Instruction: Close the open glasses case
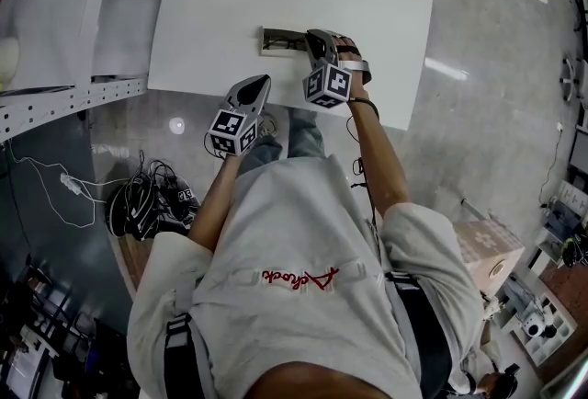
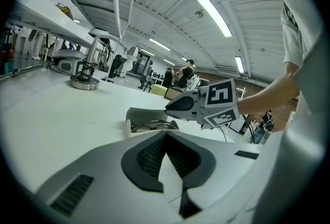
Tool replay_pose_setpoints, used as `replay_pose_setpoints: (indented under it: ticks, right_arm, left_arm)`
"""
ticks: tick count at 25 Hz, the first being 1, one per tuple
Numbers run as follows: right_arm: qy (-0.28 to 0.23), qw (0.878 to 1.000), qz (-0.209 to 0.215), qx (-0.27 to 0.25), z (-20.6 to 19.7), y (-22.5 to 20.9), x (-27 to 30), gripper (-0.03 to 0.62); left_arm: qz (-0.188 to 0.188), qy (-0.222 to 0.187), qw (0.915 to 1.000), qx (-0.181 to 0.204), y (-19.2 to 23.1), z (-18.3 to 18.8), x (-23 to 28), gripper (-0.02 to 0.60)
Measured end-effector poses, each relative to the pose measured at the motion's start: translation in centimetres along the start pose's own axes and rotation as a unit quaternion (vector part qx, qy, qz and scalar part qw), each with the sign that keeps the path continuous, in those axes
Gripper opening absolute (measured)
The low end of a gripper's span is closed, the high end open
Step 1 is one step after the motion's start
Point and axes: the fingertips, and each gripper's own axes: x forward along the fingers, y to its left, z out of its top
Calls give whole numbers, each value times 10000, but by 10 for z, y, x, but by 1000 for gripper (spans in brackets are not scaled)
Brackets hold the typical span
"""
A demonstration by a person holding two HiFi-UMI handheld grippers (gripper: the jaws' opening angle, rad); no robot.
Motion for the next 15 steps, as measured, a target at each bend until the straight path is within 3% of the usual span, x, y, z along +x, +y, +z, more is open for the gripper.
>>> replay_pose_setpoints:
  ticks: [15]
  right_arm:
    - [150, 9999, 83, -11, -7, 50, -16, 52]
  left_arm:
    - [-73, -56, 9999, 110, 1, 5, -4, 25]
